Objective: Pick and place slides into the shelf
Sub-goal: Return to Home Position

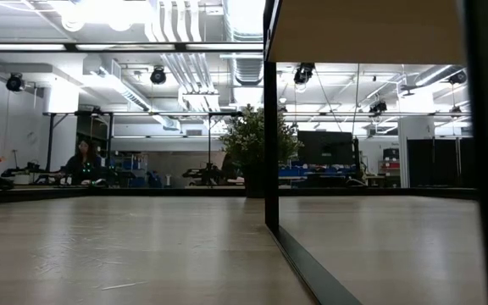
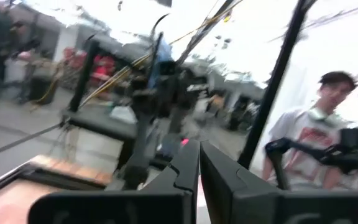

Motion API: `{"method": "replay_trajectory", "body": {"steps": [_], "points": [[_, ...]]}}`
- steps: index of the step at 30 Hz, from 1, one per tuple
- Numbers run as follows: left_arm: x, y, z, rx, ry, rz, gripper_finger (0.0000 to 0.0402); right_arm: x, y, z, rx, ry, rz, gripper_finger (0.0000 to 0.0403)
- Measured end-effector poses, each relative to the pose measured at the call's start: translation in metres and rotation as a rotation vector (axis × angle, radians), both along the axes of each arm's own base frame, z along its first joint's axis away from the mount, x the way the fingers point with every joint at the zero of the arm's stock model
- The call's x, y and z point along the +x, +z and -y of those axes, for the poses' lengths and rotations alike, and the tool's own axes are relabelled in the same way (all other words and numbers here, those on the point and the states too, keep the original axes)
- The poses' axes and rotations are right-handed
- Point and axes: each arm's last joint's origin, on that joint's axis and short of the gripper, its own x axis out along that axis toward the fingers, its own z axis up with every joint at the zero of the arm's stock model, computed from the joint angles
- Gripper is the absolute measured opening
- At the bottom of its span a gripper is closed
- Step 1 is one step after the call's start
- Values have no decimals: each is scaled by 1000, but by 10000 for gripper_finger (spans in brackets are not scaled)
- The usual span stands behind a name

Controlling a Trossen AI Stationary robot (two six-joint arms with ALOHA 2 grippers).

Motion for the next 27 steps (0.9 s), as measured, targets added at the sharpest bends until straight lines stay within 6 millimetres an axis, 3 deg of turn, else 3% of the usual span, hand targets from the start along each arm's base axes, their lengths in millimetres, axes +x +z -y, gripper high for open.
{"method": "replay_trajectory", "body": {"steps": [9,19,27], "points": [[-17,-40,-3,-89,-48,219,0,-5,-28,0,29,22,136,8],[-33,-72,-6,-121,-80,217,0,-20,-79,3,71,59,274,8],[-42,-97,-8,-103,-83,81,0,-31,-101,5,82,73,268,8]]}}
